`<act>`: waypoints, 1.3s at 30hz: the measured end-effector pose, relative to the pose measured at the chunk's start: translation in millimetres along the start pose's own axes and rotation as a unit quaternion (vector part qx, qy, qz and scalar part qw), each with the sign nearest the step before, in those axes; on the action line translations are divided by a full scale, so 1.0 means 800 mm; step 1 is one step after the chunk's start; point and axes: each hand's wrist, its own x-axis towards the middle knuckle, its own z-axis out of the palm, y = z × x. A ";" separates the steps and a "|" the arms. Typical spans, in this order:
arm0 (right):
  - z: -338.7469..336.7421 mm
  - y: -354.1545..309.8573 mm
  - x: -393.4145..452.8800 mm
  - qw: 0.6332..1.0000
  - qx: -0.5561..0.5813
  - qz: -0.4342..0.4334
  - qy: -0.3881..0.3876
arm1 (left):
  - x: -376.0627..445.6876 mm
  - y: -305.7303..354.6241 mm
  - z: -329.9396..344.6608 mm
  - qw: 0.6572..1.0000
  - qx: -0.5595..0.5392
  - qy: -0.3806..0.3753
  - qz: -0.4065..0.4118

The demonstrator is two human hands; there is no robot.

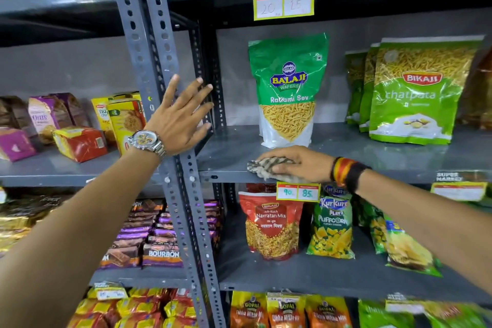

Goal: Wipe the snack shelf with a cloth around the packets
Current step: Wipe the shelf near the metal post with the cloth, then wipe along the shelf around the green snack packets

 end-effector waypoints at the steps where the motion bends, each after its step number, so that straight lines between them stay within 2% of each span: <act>1: -0.010 0.001 -0.017 1.000 0.003 -0.002 -0.010 | -0.002 0.009 -0.002 1.000 -0.001 0.000 0.003; 3: -0.034 0.008 -0.034 1.000 0.007 0.003 0.007 | -0.005 0.034 -0.003 0.999 -0.024 0.003 0.043; 6: -0.061 0.008 -0.025 0.995 0.036 0.018 0.089 | -0.001 0.079 0.009 0.987 -0.116 -0.031 0.104; 13: -0.026 0.035 0.011 0.996 0.018 0.041 0.083 | 0.011 0.146 0.062 0.948 -0.285 -0.134 0.040; 16: -0.019 0.055 -0.009 0.994 0.013 0.059 0.092 | 0.009 0.151 0.073 0.946 -0.286 -0.152 0.014; 20: -0.045 0.053 -0.041 0.998 0.023 0.049 0.043 | 0.006 0.153 0.069 0.947 -0.273 -0.171 0.008; 23: -0.061 0.053 -0.027 0.995 0.030 0.054 0.083 | 0.008 0.154 0.065 0.947 -0.270 -0.173 0.015; 28: -0.022 0.042 0.003 0.993 0.002 0.066 0.102 | 0.007 0.154 0.064 0.946 -0.265 -0.184 0.014; 33: -0.043 0.040 -0.026 0.997 -0.061 0.040 0.030 | 0.007 0.155 0.068 0.946 -0.265 -0.187 0.005; 37: -0.054 0.060 -0.007 0.987 -0.077 0.069 0.123 | 0.008 0.157 0.066 0.946 -0.264 -0.189 0.008; 39: -0.045 0.072 0.002 0.979 -0.112 0.097 0.143 | 0.008 0.156 0.067 0.946 -0.266 -0.187 0.008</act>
